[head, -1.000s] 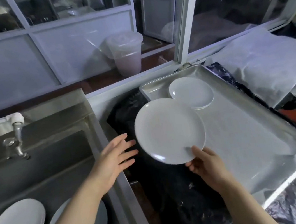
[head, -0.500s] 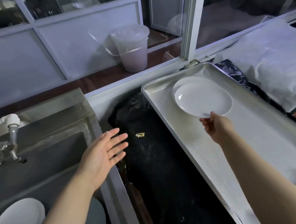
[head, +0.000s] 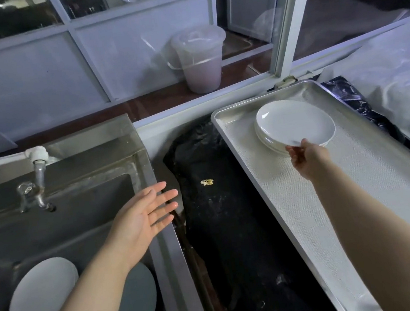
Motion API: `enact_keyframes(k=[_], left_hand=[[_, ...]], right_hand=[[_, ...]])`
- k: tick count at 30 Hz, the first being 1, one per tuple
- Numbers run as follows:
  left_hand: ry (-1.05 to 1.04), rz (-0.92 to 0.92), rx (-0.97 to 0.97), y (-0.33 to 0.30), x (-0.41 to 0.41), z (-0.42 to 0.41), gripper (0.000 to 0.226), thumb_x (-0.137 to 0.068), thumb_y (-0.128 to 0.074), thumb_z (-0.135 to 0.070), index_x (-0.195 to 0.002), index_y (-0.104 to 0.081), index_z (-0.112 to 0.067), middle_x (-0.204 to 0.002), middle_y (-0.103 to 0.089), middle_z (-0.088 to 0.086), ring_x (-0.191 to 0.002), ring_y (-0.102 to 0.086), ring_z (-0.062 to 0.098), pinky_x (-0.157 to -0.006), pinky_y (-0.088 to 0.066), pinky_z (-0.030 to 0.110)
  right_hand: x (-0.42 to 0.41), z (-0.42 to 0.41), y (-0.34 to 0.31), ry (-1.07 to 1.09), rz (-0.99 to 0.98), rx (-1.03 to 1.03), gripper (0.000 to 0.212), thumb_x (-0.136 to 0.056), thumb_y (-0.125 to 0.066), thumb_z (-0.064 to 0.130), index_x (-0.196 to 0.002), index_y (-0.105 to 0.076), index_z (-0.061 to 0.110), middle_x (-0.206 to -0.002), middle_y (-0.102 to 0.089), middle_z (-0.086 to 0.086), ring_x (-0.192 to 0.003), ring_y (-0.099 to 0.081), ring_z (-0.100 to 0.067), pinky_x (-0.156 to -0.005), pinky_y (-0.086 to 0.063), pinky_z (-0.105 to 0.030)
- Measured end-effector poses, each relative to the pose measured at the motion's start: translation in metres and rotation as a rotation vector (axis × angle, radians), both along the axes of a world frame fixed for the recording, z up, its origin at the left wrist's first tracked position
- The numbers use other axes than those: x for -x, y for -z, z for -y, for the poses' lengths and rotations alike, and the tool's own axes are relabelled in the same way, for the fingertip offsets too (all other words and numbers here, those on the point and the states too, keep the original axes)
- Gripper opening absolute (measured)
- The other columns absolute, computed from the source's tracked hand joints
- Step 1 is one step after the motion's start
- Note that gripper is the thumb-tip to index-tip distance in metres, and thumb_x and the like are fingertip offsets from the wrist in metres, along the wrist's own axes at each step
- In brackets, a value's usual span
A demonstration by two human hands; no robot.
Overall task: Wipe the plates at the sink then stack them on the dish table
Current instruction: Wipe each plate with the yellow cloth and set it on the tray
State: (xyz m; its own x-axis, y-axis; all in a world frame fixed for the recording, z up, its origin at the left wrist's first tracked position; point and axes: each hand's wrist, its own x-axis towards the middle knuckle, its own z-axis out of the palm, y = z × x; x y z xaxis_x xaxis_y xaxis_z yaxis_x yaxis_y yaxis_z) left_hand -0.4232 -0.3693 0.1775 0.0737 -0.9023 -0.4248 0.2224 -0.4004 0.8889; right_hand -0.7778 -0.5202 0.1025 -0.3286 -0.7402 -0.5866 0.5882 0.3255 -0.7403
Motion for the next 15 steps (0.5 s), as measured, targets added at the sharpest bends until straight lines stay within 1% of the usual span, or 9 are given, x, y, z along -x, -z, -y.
enact_keyframes(k=[3, 4, 7, 8, 10, 11, 12, 14, 15], left_hand=[[-0.009, 0.001, -0.003, 0.0, 0.0, -0.002, 0.028, -0.101, -0.042, -0.025, -0.119, -0.062, -0.019, -0.112, -0.072, 0.006, -0.096, -0.071, 0.019, -0.082, -0.05, 0.037], [-0.009, 0.002, -0.003, 0.0, 0.0, -0.003, 0.028, -0.101, -0.042, -0.025, -0.12, -0.062, -0.019, -0.112, -0.072, 0.006, -0.096, -0.071, 0.019, -0.082, -0.05, 0.037], [-0.008, 0.0, -0.004, 0.0, 0.001, -0.004, 0.028, -0.101, -0.042, -0.024, -0.12, -0.062, -0.019, -0.112, -0.072, 0.005, -0.095, -0.071, 0.019, -0.082, -0.05, 0.036], [-0.008, -0.003, -0.006, 0.0, 0.001, -0.004, 0.028, -0.101, -0.042, -0.024, -0.12, -0.062, -0.019, -0.112, -0.072, 0.005, -0.095, -0.071, 0.019, -0.082, -0.05, 0.036], [-0.01, -0.01, -0.01, 0.001, 0.003, -0.005, 0.028, -0.101, -0.042, -0.024, -0.12, -0.062, -0.02, -0.112, -0.072, 0.005, -0.096, -0.071, 0.019, -0.081, -0.05, 0.036], [-0.01, -0.013, -0.012, 0.002, 0.004, -0.005, 0.028, -0.101, -0.042, -0.024, -0.12, -0.062, -0.019, -0.112, -0.072, 0.005, -0.096, -0.071, 0.019, -0.081, -0.05, 0.036], [-0.008, -0.016, -0.015, 0.003, 0.005, -0.006, 0.028, -0.101, -0.042, -0.023, -0.12, -0.062, -0.019, -0.113, -0.072, 0.005, -0.097, -0.071, 0.019, -0.081, -0.05, 0.036], [-0.003, -0.024, -0.021, 0.005, 0.009, -0.007, 0.029, -0.101, -0.041, -0.022, -0.121, -0.062, -0.019, -0.113, -0.072, 0.005, -0.097, -0.071, 0.019, -0.081, -0.05, 0.036], [-0.001, -0.029, -0.024, 0.006, 0.01, -0.007, 0.029, -0.101, -0.041, -0.022, -0.121, -0.062, -0.018, -0.113, -0.072, 0.005, -0.098, -0.071, 0.019, -0.081, -0.05, 0.036]], right_hand=[[-0.001, 0.0, 0.003, 0.007, 0.001, -0.013, 0.03, -0.102, -0.041, 0.019, -0.128, -0.041, 0.002, -0.07, -0.064, -0.016, -0.043, -0.055, -0.012, -0.037, -0.04, -0.016], [-0.001, 0.0, 0.004, 0.01, 0.006, -0.014, 0.032, -0.102, -0.041, 0.019, -0.129, -0.041, 0.001, -0.071, -0.064, -0.016, -0.042, -0.055, -0.012, -0.037, -0.04, -0.016], [0.001, 0.0, 0.003, 0.021, -0.002, -0.026, 0.029, -0.101, -0.046, 0.02, -0.124, -0.044, 0.002, -0.057, -0.066, -0.013, -0.039, -0.057, -0.012, -0.037, -0.042, -0.017], [0.002, 0.0, 0.002, 0.032, -0.012, -0.035, 0.028, -0.1, -0.049, 0.019, -0.122, -0.045, 0.003, -0.06, -0.067, -0.013, -0.04, -0.059, -0.013, -0.038, -0.044, -0.017], [0.007, 0.001, 0.002, 0.071, -0.017, -0.058, 0.027, -0.095, -0.059, 0.016, -0.114, -0.048, 0.002, -0.077, -0.067, -0.016, -0.042, -0.063, -0.015, -0.039, -0.049, -0.02], [0.009, 0.002, 0.002, 0.08, -0.02, -0.07, 0.026, -0.092, -0.063, 0.015, -0.11, -0.05, 0.001, -0.081, -0.067, -0.016, -0.043, -0.064, -0.016, -0.04, -0.05, -0.021], [0.012, 0.002, 0.002, 0.072, -0.033, -0.081, 0.026, -0.09, -0.066, 0.015, -0.105, -0.052, -0.001, -0.079, -0.068, -0.015, -0.043, -0.064, -0.015, -0.04, -0.05, -0.021], [0.016, 0.003, 0.003, 0.011, -0.094, -0.107, 0.025, -0.09, -0.066, 0.019, -0.094, -0.054, -0.003, -0.06, -0.068, -0.011, -0.042, -0.064, -0.014, -0.039, -0.05, -0.021], [0.017, 0.004, 0.004, -0.026, -0.137, -0.123, 0.026, -0.092, -0.065, 0.021, -0.089, -0.055, -0.002, -0.054, -0.066, -0.009, -0.041, -0.063, -0.014, -0.039, -0.05, -0.021]])
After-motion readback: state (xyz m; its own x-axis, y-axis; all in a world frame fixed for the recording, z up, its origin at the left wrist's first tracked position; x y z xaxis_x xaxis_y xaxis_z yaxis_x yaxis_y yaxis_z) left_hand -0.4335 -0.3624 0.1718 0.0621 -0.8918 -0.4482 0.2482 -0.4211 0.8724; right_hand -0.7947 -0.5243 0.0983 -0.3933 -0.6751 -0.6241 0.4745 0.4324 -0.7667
